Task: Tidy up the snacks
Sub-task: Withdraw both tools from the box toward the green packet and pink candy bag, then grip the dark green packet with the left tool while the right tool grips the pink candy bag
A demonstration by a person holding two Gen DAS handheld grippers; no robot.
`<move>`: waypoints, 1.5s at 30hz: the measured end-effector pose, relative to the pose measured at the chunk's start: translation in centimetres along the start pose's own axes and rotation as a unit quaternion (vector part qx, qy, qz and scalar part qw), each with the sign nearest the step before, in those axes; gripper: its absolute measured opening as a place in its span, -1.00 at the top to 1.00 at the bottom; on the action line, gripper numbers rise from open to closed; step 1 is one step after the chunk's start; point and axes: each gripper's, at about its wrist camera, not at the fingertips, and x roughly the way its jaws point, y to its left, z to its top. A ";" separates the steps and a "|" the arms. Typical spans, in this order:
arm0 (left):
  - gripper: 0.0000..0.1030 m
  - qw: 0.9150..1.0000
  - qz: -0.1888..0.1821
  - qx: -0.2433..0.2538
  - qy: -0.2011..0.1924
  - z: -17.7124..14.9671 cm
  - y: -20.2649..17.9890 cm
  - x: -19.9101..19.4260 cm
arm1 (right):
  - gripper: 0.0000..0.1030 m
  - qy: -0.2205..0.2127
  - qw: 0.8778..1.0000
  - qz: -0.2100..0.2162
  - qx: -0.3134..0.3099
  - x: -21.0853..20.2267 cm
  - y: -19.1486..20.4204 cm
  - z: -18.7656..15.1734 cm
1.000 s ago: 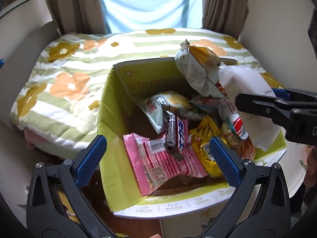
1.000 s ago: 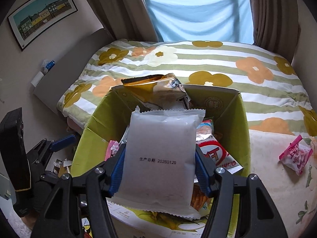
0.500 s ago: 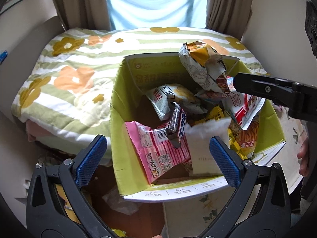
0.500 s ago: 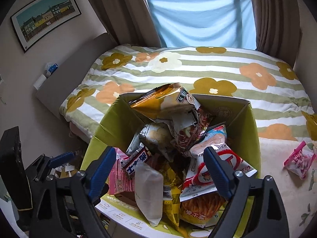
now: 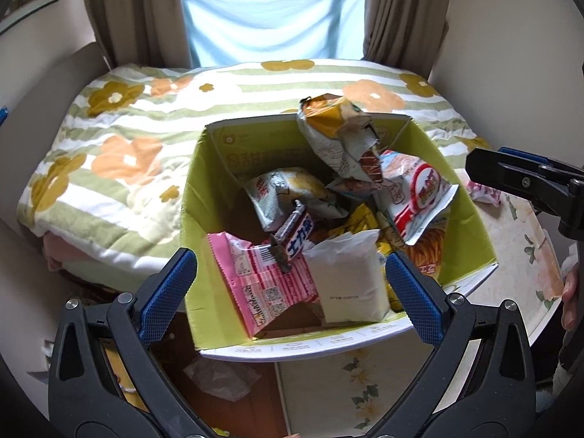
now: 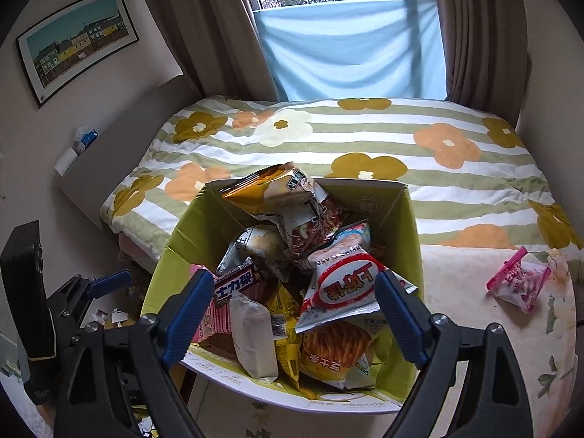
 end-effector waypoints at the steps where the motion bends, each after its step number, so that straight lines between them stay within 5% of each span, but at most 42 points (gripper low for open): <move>1: -0.99 1.000 -0.001 0.001 -0.001 0.1 -0.4 -0.1 | -0.70 -0.002 1.000 -0.006 0.001 -0.5 -0.4 -0.1; 11: -0.99 1.000 -0.009 -0.003 -0.011 -0.1 -5.6 -1.4 | -0.70 -0.035 0.999 -0.029 0.012 -5.2 -6.7 -1.0; 19: -0.99 0.999 0.020 -0.039 -0.010 -0.8 -12.7 -1.6 | -0.70 -0.042 0.999 -0.018 -0.009 -7.6 -14.1 -1.8; 24: -0.99 0.996 0.043 -0.081 -0.011 -1.6 -17.3 -1.1 | -0.99 -0.041 0.999 -0.005 -0.032 -8.5 -19.7 -1.9; 34: -0.99 0.988 0.070 -0.139 -0.011 -5.0 -26.3 1.2 | -0.99 0.022 0.992 0.015 -0.124 -5.0 -27.3 -2.6; 45: -0.95 0.989 0.066 -0.127 0.039 -7.1 -31.7 10.5 | -0.99 0.075 0.983 0.041 -0.160 1.6 -31.7 -4.0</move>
